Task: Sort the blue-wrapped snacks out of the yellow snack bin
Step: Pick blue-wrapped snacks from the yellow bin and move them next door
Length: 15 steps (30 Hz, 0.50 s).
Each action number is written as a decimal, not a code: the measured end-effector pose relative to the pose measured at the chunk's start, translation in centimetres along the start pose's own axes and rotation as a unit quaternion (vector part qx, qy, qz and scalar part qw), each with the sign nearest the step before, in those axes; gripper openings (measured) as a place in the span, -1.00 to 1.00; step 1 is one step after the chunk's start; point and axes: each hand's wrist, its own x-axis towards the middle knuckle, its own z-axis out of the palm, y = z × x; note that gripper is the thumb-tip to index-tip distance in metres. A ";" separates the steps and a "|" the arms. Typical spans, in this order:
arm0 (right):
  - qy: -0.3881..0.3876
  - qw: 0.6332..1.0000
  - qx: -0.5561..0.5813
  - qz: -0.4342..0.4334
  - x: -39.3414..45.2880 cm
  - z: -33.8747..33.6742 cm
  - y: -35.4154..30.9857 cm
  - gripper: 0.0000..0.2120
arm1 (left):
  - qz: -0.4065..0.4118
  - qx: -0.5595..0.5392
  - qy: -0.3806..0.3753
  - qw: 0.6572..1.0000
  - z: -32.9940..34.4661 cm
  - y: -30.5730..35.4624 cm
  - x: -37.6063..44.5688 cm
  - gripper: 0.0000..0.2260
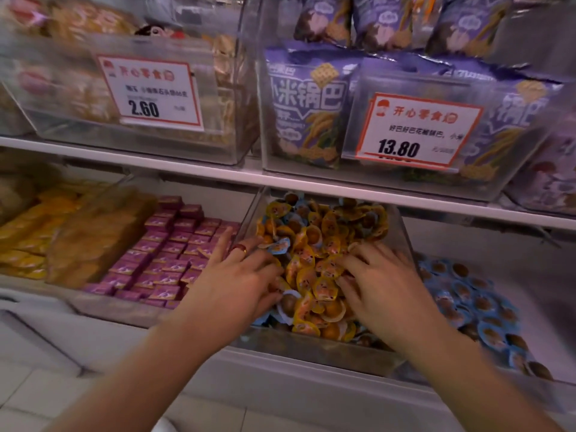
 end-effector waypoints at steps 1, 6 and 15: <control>0.037 0.997 0.070 -0.009 0.2 -0.3 -0.7 -0.78 | 0.002 0.003 0.005 1.000 0.1 0.0 0.1 -0.74; -0.081 0.955 0.254 -0.129 1.0 0.0 -5.3 -0.65 | 0.009 -0.003 0.014 1.000 0.1 -1.4 -0.6 -0.72; -0.133 0.973 0.163 -0.094 1.6 0.5 -3.1 -0.65 | -0.066 0.011 0.082 0.994 0.1 -1.3 0.8 -0.77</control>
